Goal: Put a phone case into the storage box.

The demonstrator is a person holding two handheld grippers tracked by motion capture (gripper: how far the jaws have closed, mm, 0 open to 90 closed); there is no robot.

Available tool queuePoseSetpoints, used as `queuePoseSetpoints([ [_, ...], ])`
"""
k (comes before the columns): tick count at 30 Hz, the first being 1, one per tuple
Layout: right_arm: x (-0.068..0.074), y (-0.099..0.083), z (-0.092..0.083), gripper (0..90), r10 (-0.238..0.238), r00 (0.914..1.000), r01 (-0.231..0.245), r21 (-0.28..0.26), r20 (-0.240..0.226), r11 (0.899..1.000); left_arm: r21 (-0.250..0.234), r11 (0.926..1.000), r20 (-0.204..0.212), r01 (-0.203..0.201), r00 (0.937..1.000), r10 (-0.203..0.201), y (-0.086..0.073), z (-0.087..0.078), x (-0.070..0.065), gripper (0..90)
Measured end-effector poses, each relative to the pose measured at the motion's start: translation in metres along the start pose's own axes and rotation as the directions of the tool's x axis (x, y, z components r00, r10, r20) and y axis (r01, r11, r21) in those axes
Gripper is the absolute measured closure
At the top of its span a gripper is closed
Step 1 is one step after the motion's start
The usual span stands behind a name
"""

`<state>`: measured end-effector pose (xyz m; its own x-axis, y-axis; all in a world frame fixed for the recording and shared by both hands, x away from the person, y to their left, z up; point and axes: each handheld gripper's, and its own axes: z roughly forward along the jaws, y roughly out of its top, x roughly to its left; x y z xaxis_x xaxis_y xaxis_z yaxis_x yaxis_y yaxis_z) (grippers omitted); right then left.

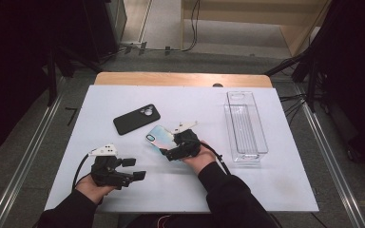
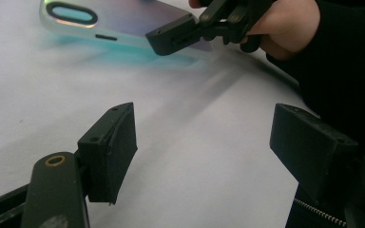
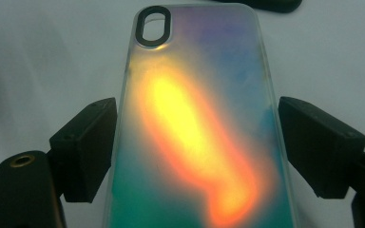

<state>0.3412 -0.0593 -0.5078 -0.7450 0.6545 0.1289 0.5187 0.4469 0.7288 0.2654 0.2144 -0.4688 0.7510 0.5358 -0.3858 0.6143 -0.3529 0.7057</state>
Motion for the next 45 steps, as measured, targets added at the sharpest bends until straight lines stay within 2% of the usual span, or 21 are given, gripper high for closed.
queuePoseSetpoints([
  [5,-0.003,0.004,-0.012,15.0,0.015,0.9997,-0.016,-0.023,-0.021,1.0,-0.006,0.9997,-0.001,0.026,0.9997,-0.026,0.001,-0.002,0.0,24.3],
  [6,-0.004,0.006,-0.019,15.0,0.035,0.999,-0.036,-0.036,-0.028,0.999,-0.009,0.9996,-0.005,0.026,0.9996,-0.027,0.002,-0.002,0.0,24.3],
  [7,-0.004,0.006,-0.019,15.0,0.035,0.999,-0.036,-0.036,-0.028,0.999,-0.012,0.9995,-0.005,0.03,0.9995,-0.03,0.002,-0.002,-0.001,24.3],
  [11,-0.006,0.008,-0.039,15.0,0.053,0.9975,-0.057,-0.075,-0.046,0.996,-0.028,0.9982,-0.001,0.053,0.9986,-0.053,0.006,-0.002,-0.001,24.3],
  [15,-0.005,0.009,-0.052,15.0,0.062,0.9974,-0.066,-0.108,-0.037,0.992,-0.042,0.9968,0.005,0.068,0.9977,-0.068,0.011,0.0,-0.002,24.2],
  [21,-0.004,0.006,-0.068,15.0,0.082,0.9965,-0.084,-0.149,-0.017,0.985,-0.046,0.9968,-0.003,0.065,0.9978,-0.066,0.019,0.001,-0.004,24.1],
  [24,-0.005,0.004,-0.071,15.0,0.093,0.9954,-0.095,-0.153,-0.024,0.984,-0.049,0.9969,-0.006,0.061,0.9981,-0.061,0.023,0.001,-0.006,24.1],
  [29,-0.004,0.0,-0.079,15.0,0.097,0.9953,-0.097,-0.159,-0.008,0.983,-0.045,0.9974,-0.004,0.056,0.9984,-0.056,0.031,0.004,-0.007,24.0],
  [34,-0.001,-0.006,-0.088,15.0,0.106,0.9942,-0.101,-0.206,0.014,0.973,-0.055,0.9969,-0.017,0.056,0.9983,-0.057,0.045,0.006,-0.007,23.8],
  [37,0.0,-0.01,-0.09,15.0,0.119,0.9927,-0.113,-0.218,0.019,0.97,-0.063,0.9969,-0.017,0.048,0.9987,-0.049,0.059,0.007,-0.007,23.7],
  [39,0.0,-0.011,-0.09,15.0,0.124,0.9921,-0.116,-0.223,0.02,0.968,-0.067,0.9966,-0.017,0.048,0.9987,-0.049,0.062,0.007,-0.007,23.8],
  [42,0.0,-0.014,-0.091,15.0,0.141,0.9898,-0.132,-0.234,0.023,0.963,-0.074,0.9954,-0.014,0.06,0.998,-0.061,0.072,0.009,-0.007,23.8],
  [45,0.001,-0.016,-0.091,15.0,0.152,0.9879,-0.14,-0.244,0.03,0.959,-0.071,0.9949,-0.027,0.071,0.9969,-0.074,0.08,0.012,-0.008,23.8],
])
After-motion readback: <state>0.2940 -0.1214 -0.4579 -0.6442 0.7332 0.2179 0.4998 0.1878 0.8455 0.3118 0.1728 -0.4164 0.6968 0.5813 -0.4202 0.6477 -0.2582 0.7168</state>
